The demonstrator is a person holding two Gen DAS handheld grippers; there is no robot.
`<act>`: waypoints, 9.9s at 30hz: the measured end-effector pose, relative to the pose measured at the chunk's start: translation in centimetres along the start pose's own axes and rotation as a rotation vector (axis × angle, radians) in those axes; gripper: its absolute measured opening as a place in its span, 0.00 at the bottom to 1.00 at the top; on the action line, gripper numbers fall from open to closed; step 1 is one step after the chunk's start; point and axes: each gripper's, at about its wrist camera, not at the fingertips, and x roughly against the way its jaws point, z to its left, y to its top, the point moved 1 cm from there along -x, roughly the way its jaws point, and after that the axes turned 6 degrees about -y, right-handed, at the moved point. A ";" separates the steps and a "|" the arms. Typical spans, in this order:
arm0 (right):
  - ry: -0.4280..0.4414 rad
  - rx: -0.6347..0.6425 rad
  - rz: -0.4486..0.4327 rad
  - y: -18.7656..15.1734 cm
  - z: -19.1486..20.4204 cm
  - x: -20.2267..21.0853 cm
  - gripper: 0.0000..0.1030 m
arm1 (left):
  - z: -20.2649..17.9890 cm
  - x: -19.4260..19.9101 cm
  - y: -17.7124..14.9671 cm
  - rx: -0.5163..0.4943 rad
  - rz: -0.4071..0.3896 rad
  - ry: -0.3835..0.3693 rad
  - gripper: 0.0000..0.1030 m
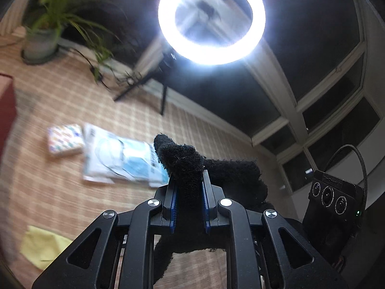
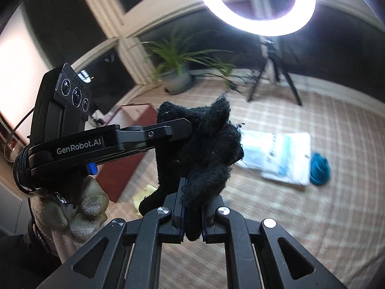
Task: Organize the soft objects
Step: 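Lift the black glove and carry it over the white box, then open both grippers to drop the glove into the box, then move both grippers from the box to the yellow-green cloth and grey sachet, then close the left gripper on the yellow-green cloth while the right gripper approaches the grey sachet, then lift the cloth with the left gripper while the right gripper closes on the grey sachet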
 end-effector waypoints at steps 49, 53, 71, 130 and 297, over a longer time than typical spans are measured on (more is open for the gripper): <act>0.187 0.356 0.139 6.1 29.9 -16.7 0.53 | 22.6 24.9 1.1 0.262 -0.316 0.448 0.46; 0.178 0.343 0.136 6.1 29.0 -16.4 0.54 | 21.9 25.1 1.1 0.247 -0.320 0.452 0.50; 0.157 0.260 0.084 5.7 22.3 -12.0 0.54 | 18.1 23.6 -0.5 0.191 -0.299 0.445 0.50; 0.074 -0.119 0.308 -5.4 -4.1 -13.1 0.59 | 14.6 1.5 -12.2 0.123 0.108 0.434 0.56; -0.250 0.353 0.526 -4.5 9.5 -24.3 0.70 | 14.8 6.3 -15.1 0.009 -0.024 0.532 0.04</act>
